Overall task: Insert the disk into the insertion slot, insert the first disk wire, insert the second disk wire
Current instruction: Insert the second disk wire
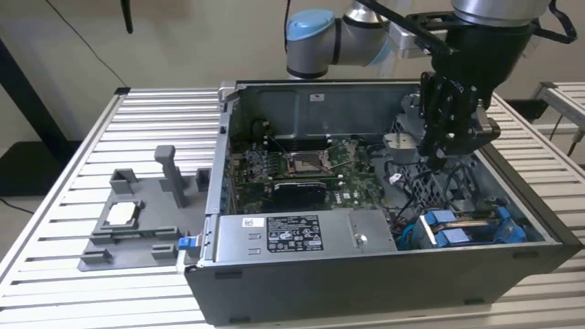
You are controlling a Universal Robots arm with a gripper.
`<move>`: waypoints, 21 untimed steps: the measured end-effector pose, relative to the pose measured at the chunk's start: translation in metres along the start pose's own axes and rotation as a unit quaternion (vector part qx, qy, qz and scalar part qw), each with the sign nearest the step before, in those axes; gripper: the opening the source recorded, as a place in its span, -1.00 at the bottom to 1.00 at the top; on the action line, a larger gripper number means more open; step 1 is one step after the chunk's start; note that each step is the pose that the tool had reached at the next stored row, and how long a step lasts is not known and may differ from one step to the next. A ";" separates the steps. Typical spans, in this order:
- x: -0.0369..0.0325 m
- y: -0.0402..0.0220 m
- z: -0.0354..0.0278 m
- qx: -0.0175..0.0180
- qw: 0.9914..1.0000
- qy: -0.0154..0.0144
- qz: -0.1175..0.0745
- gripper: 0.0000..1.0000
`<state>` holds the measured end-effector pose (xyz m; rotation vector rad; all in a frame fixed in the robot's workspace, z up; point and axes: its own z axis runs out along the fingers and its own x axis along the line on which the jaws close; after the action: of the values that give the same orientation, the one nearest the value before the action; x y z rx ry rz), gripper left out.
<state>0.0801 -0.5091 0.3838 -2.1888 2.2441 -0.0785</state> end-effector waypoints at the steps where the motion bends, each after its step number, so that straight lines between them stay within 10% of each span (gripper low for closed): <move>1: -0.0007 0.0009 0.0003 0.001 1.000 0.004 -0.001 -0.35; 8: -0.0057 0.0043 0.0038 0.007 1.000 0.025 -0.008 -0.35; 21: -0.0063 0.0044 0.0043 0.008 1.000 0.027 -0.010 -0.79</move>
<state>0.0761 -0.5029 0.3792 -2.2271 2.2398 -0.1569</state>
